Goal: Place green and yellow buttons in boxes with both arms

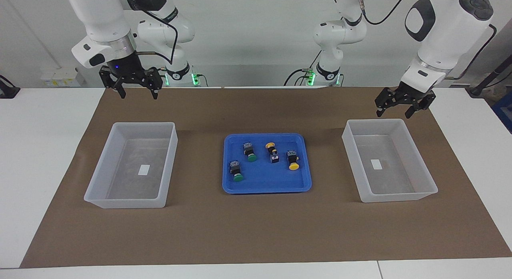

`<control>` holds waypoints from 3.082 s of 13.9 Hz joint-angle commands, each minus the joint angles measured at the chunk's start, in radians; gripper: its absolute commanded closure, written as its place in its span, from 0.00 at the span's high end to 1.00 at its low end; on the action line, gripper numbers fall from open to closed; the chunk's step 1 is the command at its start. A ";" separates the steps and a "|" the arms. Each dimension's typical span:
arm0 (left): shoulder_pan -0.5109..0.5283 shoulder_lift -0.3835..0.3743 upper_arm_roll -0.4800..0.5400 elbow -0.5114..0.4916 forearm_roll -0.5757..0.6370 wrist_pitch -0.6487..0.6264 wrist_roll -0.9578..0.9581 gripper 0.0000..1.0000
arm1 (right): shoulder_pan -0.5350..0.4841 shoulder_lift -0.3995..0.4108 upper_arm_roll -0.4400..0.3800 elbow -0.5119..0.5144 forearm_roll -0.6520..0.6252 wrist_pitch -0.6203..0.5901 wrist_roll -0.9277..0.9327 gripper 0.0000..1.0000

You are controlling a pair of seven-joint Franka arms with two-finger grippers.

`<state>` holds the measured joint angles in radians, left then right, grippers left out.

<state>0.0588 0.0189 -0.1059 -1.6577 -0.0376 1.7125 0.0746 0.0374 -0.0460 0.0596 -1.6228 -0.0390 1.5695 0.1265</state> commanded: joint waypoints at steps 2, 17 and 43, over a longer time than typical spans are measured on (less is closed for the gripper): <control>0.003 -0.047 -0.004 -0.059 0.002 0.012 0.004 1.00 | -0.002 -0.018 -0.004 -0.022 0.024 0.003 -0.033 1.00; -0.005 -0.070 -0.004 -0.111 0.002 0.024 0.002 1.00 | -0.001 -0.025 -0.003 -0.037 0.025 0.033 -0.031 1.00; -0.407 0.030 -0.012 -0.375 0.001 0.541 -0.785 1.00 | 0.291 0.304 0.005 -0.143 0.021 0.702 0.077 1.00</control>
<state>-0.3251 0.0683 -0.1308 -1.9767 -0.0375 2.1918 -0.6982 0.3094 0.2251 0.0681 -1.7771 -0.0353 2.2313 0.1954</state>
